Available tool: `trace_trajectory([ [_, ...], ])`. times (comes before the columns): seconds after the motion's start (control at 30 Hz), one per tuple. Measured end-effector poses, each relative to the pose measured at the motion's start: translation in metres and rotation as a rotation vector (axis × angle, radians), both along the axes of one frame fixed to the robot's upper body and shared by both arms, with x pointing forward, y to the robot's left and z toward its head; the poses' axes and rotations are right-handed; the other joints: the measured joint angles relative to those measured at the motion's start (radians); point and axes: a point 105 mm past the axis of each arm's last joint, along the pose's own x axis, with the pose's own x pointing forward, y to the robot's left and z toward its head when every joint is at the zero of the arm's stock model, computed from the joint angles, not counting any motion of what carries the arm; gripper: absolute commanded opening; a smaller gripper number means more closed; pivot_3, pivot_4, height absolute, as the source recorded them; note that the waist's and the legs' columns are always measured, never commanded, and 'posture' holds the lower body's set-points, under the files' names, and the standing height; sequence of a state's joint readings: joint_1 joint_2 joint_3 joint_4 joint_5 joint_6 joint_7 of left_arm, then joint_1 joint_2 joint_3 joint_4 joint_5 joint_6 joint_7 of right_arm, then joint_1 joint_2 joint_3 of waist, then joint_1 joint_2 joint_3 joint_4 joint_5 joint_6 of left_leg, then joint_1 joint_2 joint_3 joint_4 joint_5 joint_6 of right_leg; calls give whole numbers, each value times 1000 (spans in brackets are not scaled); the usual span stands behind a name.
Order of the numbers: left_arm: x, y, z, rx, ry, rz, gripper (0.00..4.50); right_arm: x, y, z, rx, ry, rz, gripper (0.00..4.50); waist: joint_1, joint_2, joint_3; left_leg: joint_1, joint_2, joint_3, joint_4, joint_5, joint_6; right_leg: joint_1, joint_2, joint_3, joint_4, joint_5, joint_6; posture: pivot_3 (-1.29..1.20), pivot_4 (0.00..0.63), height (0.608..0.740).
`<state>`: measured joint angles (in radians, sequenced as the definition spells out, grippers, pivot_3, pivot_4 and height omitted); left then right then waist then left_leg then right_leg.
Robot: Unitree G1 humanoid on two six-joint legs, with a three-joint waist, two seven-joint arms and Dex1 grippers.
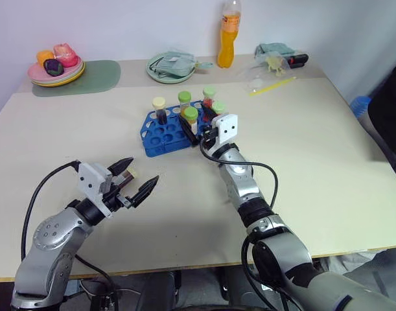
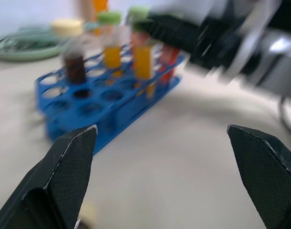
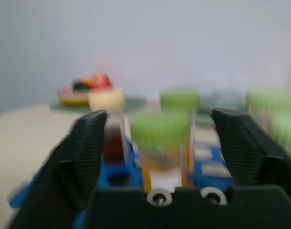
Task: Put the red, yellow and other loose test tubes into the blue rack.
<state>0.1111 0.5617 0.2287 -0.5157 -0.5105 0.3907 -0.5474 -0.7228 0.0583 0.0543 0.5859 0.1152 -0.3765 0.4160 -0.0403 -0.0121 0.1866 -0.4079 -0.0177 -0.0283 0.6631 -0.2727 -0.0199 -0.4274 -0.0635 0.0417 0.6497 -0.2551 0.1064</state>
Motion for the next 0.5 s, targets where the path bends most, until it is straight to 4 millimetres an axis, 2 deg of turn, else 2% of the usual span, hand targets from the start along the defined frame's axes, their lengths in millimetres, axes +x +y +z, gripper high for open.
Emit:
trace_trajectory([
  [0.1, 14, 12, 18, 113, 55, 67, 4500, -18, -8, 13, -87, -68, 93, 3638, 7, -1, 0, 0, -1, -3, 1, 0, 0, 1, 0, -1, 0, 0, 0, 0, 150, 729],
  [0.13, 18, 17, 27, 167, 73, 85, 4500, -25, -14, 11, -142, -70, 135, 3638, 7, -1, 0, 0, -1, -2, 1, 0, 0, 2, 0, -1, 0, 0, 0, 0, 150, 729],
  [0.23, 25, 30, 38, 351, 176, 142, 4500, -42, -33, -3, -322, -26, 251, 3638, 3, 0, 0, 1, -2, -1, 1, 0, 0, 2, 0, -1, -1, 0, 0, 0, 150, 729],
  [0.3, 27, 34, 30, 446, 347, 142, 4500, -54, -44, -13, -429, 32, 345, 3638, -3, -1, 1, 1, -2, -2, 1, 0, 0, 2, 2, -1, 0, 0, 1, 0, 150, 729],
  [0.43, 30, 32, 15, 481, 636, 86, 4500, -84, -53, -21, -579, 96, 542, 3638, -5, -2, 2, 1, -1, -2, 1, 0, 0, 2, 6, -1, 0, -1, 1, 0, 150, 729],
  [0.5, 38, 31, 13, 504, 710, 78, 4500, -93, -55, -23, -622, 116, 594, 3638, -3, -2, 2, 1, -1, -2, 1, 0, 0, 2, 6, -1, 0, -1, 0, 0, 150, 729],
])
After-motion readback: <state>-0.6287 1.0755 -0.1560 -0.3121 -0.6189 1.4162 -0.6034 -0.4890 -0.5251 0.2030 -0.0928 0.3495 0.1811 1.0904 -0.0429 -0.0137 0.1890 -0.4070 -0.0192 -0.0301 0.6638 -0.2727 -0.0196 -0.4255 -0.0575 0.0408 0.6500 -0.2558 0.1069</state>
